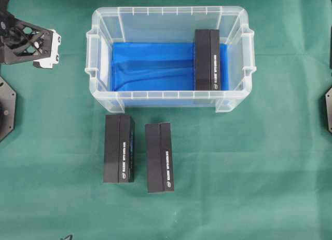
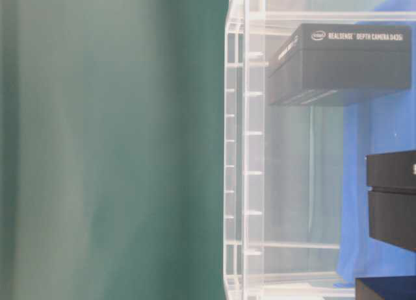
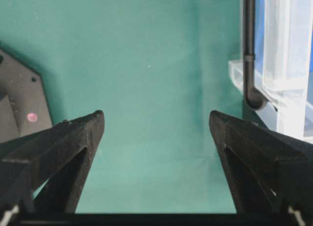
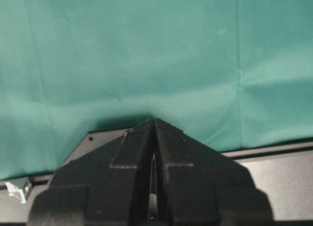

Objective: Take the box out of the case with the left arm.
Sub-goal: 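Swing the open left gripper over the right black box in the case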

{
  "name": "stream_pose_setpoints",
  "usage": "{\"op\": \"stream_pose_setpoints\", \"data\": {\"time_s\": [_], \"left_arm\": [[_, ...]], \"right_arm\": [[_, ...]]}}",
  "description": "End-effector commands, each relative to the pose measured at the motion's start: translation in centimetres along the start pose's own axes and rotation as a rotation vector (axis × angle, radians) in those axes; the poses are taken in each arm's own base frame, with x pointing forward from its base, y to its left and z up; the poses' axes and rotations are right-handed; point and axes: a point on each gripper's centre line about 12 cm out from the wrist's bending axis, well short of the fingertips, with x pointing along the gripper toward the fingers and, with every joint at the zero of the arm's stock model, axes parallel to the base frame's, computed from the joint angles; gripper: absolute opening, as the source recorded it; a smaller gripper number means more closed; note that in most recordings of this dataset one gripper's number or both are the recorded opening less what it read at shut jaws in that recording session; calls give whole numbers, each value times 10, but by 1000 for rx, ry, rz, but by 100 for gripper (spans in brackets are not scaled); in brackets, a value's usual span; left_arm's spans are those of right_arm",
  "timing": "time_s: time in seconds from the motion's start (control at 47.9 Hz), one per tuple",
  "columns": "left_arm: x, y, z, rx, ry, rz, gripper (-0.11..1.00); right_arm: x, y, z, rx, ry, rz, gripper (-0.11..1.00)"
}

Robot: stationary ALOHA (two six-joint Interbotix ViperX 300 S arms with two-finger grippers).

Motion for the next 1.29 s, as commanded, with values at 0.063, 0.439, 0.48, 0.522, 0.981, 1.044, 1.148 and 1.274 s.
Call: {"op": "stream_pose_setpoints", "data": {"time_s": [0.063,0.439,0.48,0.522,0.981,1.044,1.148,1.274], "left_arm": [[-7,-1,3,-11,-6,-27,91],[-7,-5,0,-17,29,-31,91],[-6,-6,0,-18,32,-31,91],[-7,-7,0,-20,35,-32,91],[2,-70,19,-36,40,-64,91],[5,-85,23,-32,41,-63,91],[8,-108,29,-34,41,-65,91],[8,-140,37,-30,35,-89,91]], "right_arm": [[-2,0,2,2,-6,1,2],[-2,0,2,2,-6,2,2],[-2,0,2,2,-6,2,2],[-1,0,2,0,-4,3,2],[1,0,0,-1,5,-1,2],[1,0,1,0,2,-1,2],[1,0,0,-2,4,-1,2],[1,0,0,-1,8,-2,2]]}}
